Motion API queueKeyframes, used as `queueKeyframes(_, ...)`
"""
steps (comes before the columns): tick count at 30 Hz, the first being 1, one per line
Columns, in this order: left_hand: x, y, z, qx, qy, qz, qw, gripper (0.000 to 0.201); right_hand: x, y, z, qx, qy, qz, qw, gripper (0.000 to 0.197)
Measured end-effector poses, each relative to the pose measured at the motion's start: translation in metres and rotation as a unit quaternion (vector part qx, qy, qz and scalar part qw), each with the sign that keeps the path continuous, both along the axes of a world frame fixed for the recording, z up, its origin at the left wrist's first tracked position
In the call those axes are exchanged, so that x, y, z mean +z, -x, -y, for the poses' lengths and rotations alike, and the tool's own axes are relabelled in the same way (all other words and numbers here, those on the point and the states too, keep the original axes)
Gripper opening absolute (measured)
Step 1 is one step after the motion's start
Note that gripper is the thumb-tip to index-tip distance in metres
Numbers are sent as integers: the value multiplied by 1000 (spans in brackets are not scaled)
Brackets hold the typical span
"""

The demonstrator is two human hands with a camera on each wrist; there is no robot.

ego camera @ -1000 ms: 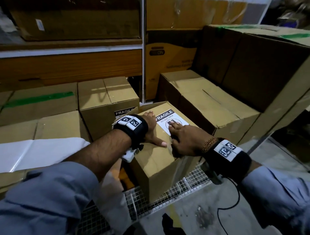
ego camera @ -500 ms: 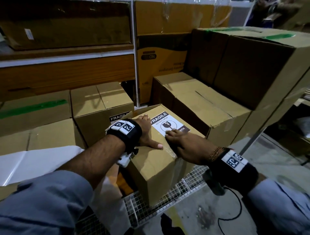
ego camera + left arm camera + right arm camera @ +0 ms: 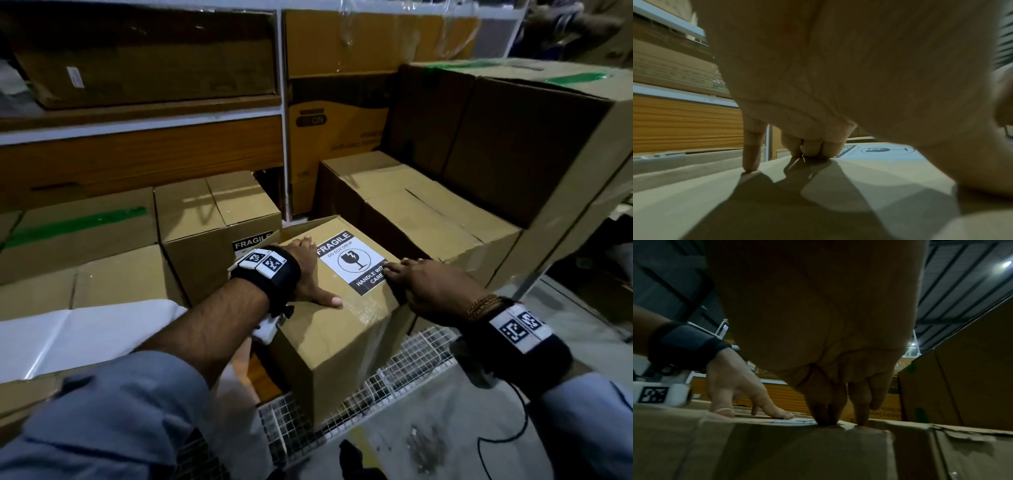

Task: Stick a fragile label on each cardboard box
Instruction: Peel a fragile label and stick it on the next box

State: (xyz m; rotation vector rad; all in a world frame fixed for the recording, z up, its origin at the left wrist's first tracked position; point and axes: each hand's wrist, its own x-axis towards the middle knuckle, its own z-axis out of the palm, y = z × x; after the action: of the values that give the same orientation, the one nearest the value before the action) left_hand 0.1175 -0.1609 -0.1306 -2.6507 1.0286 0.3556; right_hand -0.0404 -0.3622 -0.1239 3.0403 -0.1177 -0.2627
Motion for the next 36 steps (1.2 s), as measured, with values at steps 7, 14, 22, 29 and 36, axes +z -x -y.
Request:
queueKeyframes(7, 5, 8, -3, 21, 16, -10, 1000, 149, 13, -20, -28, -28, -40, 51, 997, 29)
queueKeyframes(14, 7, 12, -7, 63, 37, -10, 997, 149, 19, -92, -42, 40, -13, -46, 998, 72)
queueKeyframes(22, -1, 4, -10, 54, 24, -30, 998, 146, 2, -115, -48, 70, 72, -69, 993, 63)
queueKeyframes(29, -9, -2, -8, 51, 15, -28, 998, 148, 7, -119, -16, -27, 86, -73, 993, 55)
queueKeyframes(36, -12, -5, -5, 60, 10, -25, 998, 150, 11, -116, -11, -56, 73, -77, 993, 54)
